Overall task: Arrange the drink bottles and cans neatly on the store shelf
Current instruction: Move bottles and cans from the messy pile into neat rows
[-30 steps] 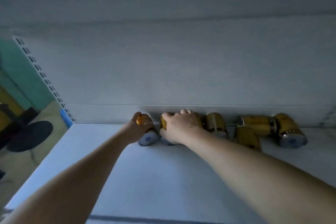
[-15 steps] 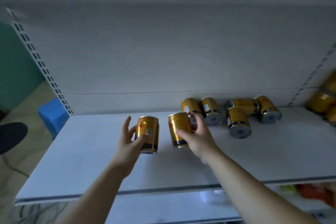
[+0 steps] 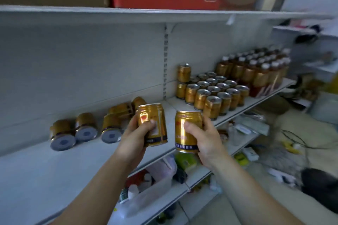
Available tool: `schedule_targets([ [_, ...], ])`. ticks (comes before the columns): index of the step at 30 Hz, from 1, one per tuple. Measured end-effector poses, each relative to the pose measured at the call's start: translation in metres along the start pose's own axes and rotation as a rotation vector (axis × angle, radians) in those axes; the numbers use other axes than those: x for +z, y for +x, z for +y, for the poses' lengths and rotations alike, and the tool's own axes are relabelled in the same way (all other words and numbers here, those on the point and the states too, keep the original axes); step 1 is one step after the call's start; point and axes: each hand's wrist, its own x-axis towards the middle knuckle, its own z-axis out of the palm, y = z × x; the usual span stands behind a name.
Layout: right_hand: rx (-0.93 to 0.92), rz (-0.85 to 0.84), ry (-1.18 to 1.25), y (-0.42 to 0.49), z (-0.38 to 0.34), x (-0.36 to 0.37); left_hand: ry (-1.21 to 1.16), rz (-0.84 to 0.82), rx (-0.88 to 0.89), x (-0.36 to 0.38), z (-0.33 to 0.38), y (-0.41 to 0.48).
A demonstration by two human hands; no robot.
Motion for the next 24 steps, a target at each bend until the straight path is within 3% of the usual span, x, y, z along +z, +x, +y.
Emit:
schedule_targets([
  [10, -0.248, 0.203, -0.238, 0.038, -0.063, -0.15, 0.406, -0.112, 0.134, 0.157, -0.041, 0.072],
  [24, -0.292, 0.044, -0.501, 0.259, -0.113, -0.188, 0.686, 0.048, 0.301, 0.212, -0.041, 0.255],
])
